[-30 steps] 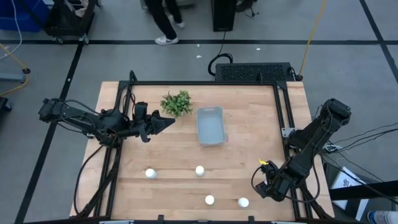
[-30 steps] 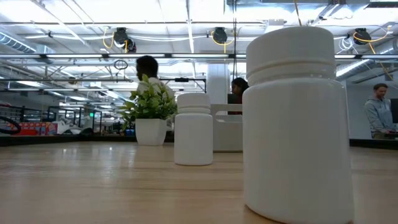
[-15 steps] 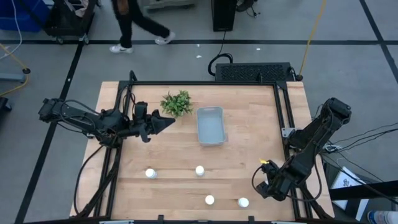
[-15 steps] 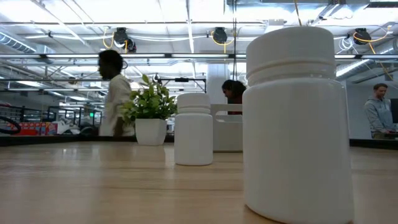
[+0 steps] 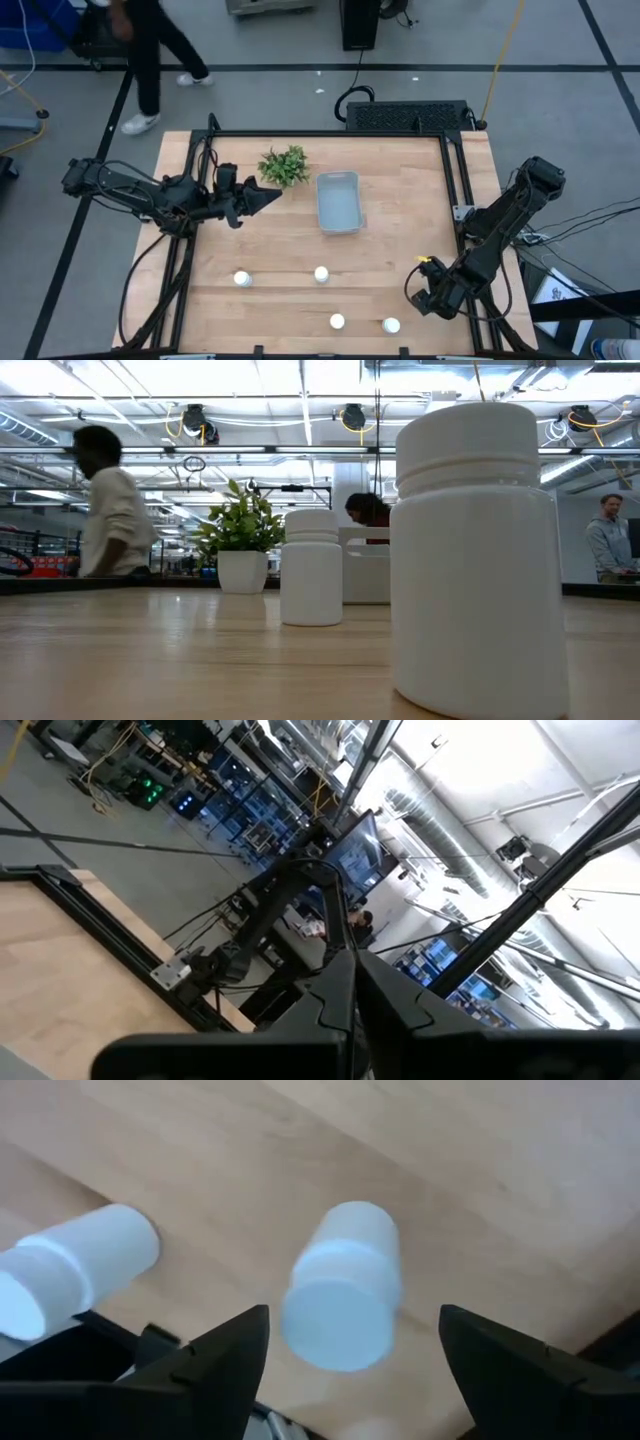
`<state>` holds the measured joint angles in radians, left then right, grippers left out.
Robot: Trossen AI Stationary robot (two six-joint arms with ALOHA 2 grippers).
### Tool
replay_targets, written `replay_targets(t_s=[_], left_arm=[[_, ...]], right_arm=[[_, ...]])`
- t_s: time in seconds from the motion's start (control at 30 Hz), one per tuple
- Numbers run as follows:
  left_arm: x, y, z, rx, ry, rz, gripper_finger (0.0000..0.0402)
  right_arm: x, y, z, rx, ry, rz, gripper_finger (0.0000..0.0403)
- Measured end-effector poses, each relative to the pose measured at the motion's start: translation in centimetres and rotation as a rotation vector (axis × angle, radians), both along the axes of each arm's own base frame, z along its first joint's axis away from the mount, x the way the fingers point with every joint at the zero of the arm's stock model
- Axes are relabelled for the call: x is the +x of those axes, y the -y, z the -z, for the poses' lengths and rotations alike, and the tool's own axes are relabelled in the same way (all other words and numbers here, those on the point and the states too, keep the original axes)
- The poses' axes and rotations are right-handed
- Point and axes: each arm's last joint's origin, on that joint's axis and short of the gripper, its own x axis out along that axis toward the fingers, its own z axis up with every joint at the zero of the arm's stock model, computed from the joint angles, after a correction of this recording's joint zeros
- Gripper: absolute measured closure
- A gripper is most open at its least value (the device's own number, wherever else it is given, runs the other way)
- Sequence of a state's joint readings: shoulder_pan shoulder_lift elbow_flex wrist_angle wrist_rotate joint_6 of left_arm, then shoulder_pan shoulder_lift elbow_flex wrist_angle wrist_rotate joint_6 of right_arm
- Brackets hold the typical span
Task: Pick and place pill bottles into a basket
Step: Put the white pill bottle into the gray bin
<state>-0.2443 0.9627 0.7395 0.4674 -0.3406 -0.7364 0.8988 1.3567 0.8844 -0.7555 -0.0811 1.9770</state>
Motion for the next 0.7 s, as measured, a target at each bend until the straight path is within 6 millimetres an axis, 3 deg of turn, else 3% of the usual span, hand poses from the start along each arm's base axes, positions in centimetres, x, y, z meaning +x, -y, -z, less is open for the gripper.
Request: replay_targets(t_s=[0.7], left_arm=[[-0.01,-0.07,0.0,-0.01,0.0,-0.024,0.0382]], right_arm=[[-0.01,0.05,0.04,-0.008,0.003,-0.021,0.0175]])
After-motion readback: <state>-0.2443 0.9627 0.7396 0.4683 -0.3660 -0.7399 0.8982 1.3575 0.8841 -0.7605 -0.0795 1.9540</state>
